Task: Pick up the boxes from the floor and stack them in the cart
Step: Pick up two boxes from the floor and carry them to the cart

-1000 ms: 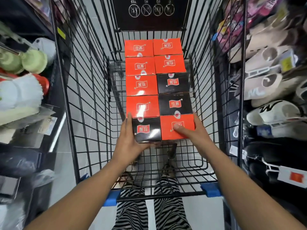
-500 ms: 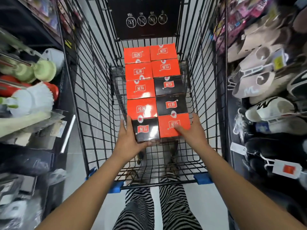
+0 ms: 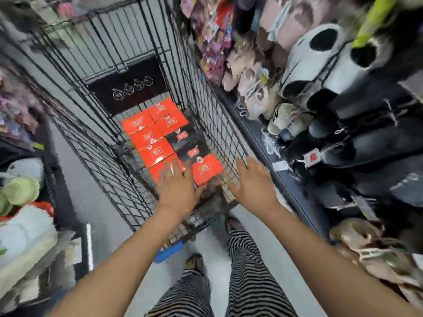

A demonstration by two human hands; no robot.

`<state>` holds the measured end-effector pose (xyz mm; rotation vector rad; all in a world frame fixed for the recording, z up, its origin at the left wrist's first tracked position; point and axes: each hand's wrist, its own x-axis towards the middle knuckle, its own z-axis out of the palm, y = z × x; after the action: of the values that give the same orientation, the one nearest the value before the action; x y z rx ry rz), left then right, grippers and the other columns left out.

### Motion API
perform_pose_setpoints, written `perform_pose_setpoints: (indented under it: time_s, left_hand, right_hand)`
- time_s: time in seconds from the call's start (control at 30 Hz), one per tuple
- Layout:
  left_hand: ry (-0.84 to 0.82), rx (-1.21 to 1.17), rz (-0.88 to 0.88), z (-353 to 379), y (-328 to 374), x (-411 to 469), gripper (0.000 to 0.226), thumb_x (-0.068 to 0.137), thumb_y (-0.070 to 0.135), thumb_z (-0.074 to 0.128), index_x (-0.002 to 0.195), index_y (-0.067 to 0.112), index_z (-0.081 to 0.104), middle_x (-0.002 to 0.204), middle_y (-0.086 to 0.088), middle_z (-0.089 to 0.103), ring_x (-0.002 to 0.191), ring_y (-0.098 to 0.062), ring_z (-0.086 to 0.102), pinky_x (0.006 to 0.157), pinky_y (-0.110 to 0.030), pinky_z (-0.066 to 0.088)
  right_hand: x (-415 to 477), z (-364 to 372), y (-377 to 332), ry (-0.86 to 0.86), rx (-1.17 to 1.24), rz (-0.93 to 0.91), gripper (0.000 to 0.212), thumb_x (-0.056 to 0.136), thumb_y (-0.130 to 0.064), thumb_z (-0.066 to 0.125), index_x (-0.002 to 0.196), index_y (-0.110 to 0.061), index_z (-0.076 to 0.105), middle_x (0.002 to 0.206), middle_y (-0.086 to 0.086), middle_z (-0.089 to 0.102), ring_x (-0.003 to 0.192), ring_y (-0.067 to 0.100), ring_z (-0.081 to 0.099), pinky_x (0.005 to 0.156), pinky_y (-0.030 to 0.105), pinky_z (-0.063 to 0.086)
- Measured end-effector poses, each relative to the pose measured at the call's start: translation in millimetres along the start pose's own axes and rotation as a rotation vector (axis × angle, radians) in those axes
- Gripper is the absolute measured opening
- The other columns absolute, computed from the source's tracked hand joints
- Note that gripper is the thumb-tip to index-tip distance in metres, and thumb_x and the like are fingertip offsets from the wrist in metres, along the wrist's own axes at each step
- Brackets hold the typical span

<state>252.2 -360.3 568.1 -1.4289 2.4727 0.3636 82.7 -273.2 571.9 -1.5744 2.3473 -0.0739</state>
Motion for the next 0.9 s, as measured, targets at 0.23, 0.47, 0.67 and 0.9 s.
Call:
perform_pose_setpoints:
  time_s: [0.23, 0.47, 0.67, 0.9]
  left_hand:
    - [0.074, 0.160, 0.402, -30, 78, -39, 0.077, 0.085, 0.055, 0.055, 0.143, 0.006, 0.037, 0.141, -0.025, 0.044, 0.133, -0.042, 0.037, 0.109, -0.052, 0.028]
    - [0.069, 0.334, 0.842, -8, 204, -113, 0.073, 0.093, 0.058, 0.039, 0.149, 0.013, 0.025, 0.152, -0.022, 0.027, 0.142, -0.040, 0.020, 0.114, -0.049, 0.015]
    - [0.098, 0.477, 1.205, 29, 300, -198, 0.069, 0.094, 0.056, 0.037, 0.148, 0.013, 0.027, 0.154, -0.021, 0.025, 0.144, -0.038, 0.015, 0.116, -0.048, 0.011]
    - [0.080, 0.557, 1.524, 103, 410, -342, 0.068, 0.095, 0.055, 0.034, 0.149, 0.014, 0.025, 0.152, -0.017, 0.028, 0.143, -0.033, 0.019, 0.117, -0.046, 0.013]
  right_hand:
    - [-110, -32, 31, 0.024, -0.073, 0.452, 0.070, 0.096, -0.051, 0.040, 0.150, -0.011, 0.022, 0.151, 0.019, 0.027, 0.139, 0.035, 0.025, 0.110, 0.045, 0.023]
    - [-256, -26, 94, 0.029, -0.012, 0.880, 0.071, 0.098, -0.052, 0.037, 0.151, -0.010, 0.018, 0.155, 0.020, 0.022, 0.142, 0.037, 0.019, 0.112, 0.048, 0.020]
    - [-412, 11, 133, 0.023, 0.083, 1.246, 0.069, 0.099, -0.051, 0.030, 0.150, -0.008, 0.016, 0.153, 0.023, 0.023, 0.142, 0.038, 0.020, 0.111, 0.048, 0.023]
    - [-581, 70, 164, 0.154, 0.221, 1.642, 0.068, 0.063, -0.049, 0.082, 0.107, -0.001, 0.067, 0.102, 0.027, 0.065, 0.096, 0.044, 0.063, 0.075, 0.048, 0.053]
